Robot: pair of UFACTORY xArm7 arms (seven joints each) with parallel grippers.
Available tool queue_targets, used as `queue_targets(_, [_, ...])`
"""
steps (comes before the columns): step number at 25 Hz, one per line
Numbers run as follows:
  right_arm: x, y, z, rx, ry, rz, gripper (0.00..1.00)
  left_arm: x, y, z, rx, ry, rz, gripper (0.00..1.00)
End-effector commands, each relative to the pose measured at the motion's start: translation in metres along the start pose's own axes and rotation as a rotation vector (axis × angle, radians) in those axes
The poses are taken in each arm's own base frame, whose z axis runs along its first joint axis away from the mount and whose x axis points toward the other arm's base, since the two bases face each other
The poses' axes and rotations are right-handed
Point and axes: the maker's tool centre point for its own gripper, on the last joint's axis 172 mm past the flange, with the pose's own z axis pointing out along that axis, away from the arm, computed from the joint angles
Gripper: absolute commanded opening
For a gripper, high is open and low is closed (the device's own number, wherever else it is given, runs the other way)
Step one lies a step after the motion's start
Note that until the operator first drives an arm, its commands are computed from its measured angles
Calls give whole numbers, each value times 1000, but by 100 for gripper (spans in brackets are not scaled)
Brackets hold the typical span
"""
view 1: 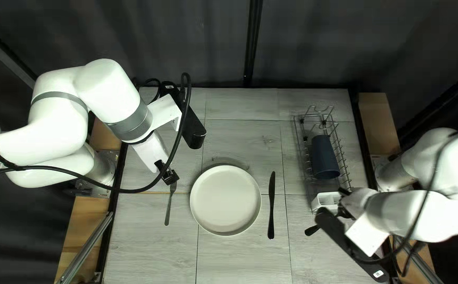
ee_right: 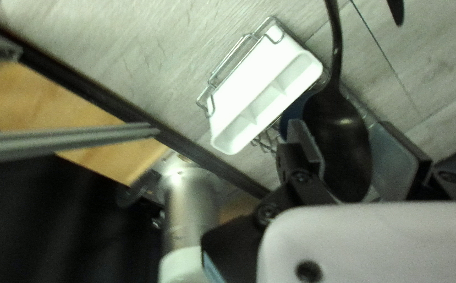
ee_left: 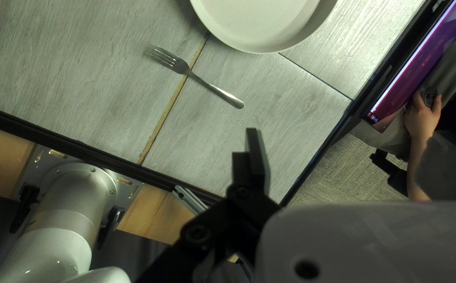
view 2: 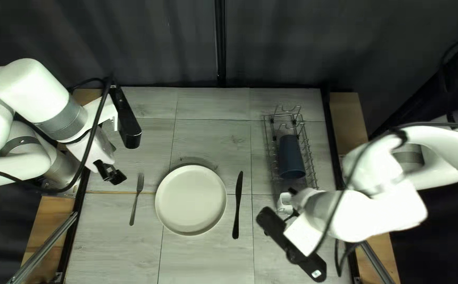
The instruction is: Pick up and place plate onto table. Place down one fork to the left of the plate. Place spoon and knife to the right of the plate. Place cup above the knife and spoon
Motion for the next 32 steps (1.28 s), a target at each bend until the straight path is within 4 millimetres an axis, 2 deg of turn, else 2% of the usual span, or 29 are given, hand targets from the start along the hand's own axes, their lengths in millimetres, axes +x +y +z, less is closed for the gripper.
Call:
queue_targets(1, [8,22,12,-17,36,-169,0,0,0,0,0,0,0,100])
queue_targets(8, [22,38,39,-45,112,-399,0,0,0,0,0,0,0,100])
queue_targets(19, [18,41,42,-35,122,-387,0,0,0,0,0,0,0,100])
queue_targets(22, [24,40,50,-40,141,-444,0,0,0,0,0,0,0,100])
queue_targets(27, [26,54,59,-66,212,-535,0,0,0,0,0,0,0,100])
queue_targets(32, [29,80,80,-44,259,-603,0,0,0,0,0,0,0,100])
